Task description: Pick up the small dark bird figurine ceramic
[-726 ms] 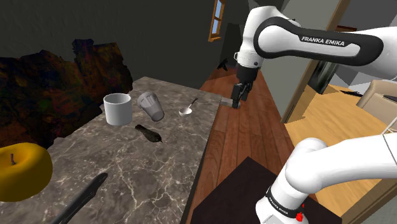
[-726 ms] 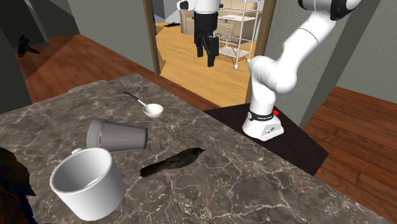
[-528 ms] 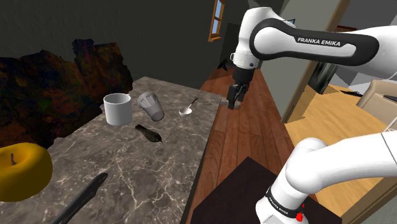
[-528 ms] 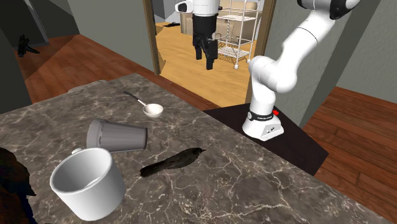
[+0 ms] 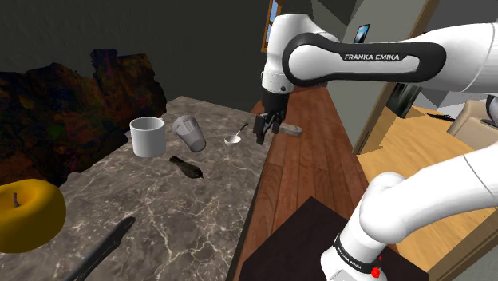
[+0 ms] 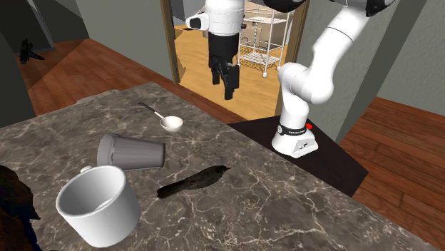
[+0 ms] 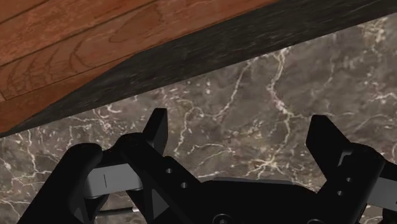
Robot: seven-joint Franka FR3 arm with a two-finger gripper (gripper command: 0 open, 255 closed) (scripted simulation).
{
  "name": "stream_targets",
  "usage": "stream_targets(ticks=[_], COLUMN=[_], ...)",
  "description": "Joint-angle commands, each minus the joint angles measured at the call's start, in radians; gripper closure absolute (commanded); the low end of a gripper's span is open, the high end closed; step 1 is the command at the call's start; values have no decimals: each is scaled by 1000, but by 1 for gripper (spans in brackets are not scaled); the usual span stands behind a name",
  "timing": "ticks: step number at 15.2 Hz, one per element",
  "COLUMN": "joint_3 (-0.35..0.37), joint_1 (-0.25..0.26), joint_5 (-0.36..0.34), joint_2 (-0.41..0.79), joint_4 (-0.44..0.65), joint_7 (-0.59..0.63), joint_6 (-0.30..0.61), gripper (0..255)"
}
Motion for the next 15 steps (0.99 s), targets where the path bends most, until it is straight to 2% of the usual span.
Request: stream_targets(ticks=[1, 8, 15], joint_3=[38, 166, 277], joint_1=[6, 18, 36], joint_5=[6, -21, -133], joint_2=[57, 263, 510], joint_4=[27, 154, 342], joint_7=[42, 196, 375], joint_6=[39, 141, 195], gripper=[0, 0, 0])
